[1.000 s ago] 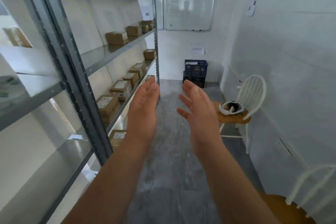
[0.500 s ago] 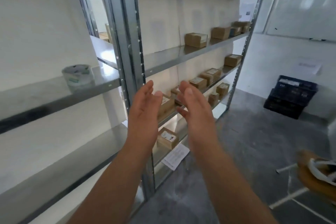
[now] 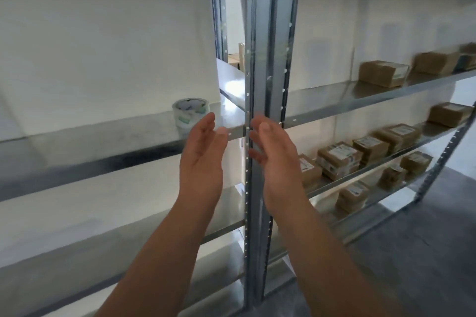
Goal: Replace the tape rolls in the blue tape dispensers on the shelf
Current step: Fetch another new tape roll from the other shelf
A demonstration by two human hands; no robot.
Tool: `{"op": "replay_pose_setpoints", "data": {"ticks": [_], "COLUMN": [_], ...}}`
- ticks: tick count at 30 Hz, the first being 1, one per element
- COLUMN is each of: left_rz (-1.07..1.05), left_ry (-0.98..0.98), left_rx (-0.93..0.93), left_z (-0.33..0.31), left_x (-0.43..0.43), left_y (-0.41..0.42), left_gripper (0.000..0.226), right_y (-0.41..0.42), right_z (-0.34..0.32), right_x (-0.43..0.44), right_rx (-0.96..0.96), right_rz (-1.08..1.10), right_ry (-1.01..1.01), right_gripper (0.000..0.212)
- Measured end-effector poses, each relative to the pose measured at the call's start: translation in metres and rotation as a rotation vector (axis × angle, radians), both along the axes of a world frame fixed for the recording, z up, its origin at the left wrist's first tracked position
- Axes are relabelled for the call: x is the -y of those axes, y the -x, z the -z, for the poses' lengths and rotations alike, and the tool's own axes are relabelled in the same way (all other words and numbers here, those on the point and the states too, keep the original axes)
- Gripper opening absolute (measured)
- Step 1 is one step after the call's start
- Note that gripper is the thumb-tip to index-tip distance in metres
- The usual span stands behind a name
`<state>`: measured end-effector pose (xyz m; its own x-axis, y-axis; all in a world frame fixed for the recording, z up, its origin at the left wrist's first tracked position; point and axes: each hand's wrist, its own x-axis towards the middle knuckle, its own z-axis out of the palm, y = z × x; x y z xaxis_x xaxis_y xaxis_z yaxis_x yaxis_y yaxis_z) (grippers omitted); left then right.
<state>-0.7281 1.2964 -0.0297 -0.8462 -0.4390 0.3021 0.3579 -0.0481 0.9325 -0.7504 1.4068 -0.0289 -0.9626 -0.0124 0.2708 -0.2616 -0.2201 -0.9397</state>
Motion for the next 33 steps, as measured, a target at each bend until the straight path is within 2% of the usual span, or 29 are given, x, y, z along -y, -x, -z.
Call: {"op": "replay_pose_setpoints", "data": {"ticks": [3,10,15,19,21,24,28,30,33], "left_rz": [-0.072,-0.214,-0.297,-0.346,-0.397,-0.435,-0.436,-0.436,-0.456], "left_ry": [0.002,-0.032,-0.013,0.066,0.23,0.598,1.061,1.185,1.279], "left_rx": [0.017,0.029,0.03,0.032,0.066,0.177,0.421,0.535,0.582], "left_z": [-0.005,-0.011,-0.02,-0.027,-0.032,-0.04,-0.047,-0.047,-0.046], "left_x": [0.015,0.03,0.035,0.042,0.045,0.055,0.072,0.076,0.077], "left_y": [0.011,0.046,0.073,0.096,0.108,0.129,0.157,0.17,0.183], "left_gripper": [0.026,0.025,0.023,0.027,0.032,0.04,0.028,0.024,0.038], "right_y": [0.017,0.061,0.092,0.113,0.12,0.13,0.139,0.142,0.145], "right_z": [-0.003,-0.008,-0.015,-0.021,-0.024,-0.027,-0.029,-0.031,-0.033], "right_x": [0.013,0.032,0.037,0.038,0.037,0.036,0.035,0.035,0.034], "right_rx": [0.003,0.016,0.016,0.01,-0.001,0.0,0.029,0.045,0.065], "right_rz": [-0.056,-0.197,-0.29,-0.314,-0.32,-0.315,-0.317,-0.327,-0.339], "right_ry": [0.005,0.024,0.053,0.07,0.082,0.081,0.087,0.094,0.103], "right_gripper": [0.05,0.024,0.016,0.02,0.021,0.021,0.016,0.017,0.016]}}
